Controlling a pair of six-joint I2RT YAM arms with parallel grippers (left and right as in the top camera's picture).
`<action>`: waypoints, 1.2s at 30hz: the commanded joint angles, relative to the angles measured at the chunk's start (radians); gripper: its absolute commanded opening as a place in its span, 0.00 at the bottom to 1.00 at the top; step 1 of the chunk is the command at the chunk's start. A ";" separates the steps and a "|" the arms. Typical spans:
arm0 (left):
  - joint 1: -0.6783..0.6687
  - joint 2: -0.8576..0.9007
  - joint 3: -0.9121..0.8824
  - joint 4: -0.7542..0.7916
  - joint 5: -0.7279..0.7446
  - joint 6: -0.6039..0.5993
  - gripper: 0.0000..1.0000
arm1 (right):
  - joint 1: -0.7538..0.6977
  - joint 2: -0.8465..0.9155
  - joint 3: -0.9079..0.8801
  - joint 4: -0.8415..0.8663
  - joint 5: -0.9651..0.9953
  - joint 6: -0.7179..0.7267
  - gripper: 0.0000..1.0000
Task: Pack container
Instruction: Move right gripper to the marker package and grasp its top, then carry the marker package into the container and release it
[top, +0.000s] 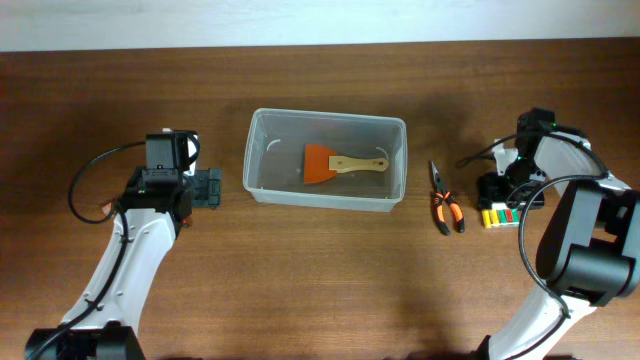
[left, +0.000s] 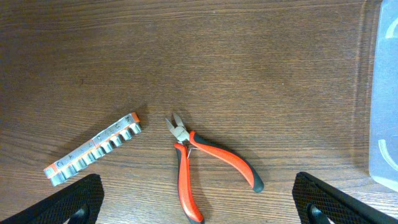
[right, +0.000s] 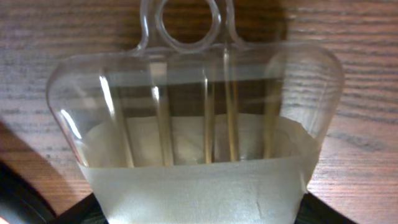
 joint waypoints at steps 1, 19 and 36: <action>-0.003 0.006 0.018 -0.001 0.008 0.016 0.99 | -0.002 0.042 -0.013 0.010 -0.019 0.042 0.64; -0.003 0.006 0.018 -0.001 0.008 0.016 0.99 | 0.026 -0.103 0.360 -0.235 -0.212 0.126 0.52; -0.003 0.006 0.018 -0.001 0.008 0.016 0.99 | 0.650 -0.157 0.715 -0.368 -0.222 -0.204 0.26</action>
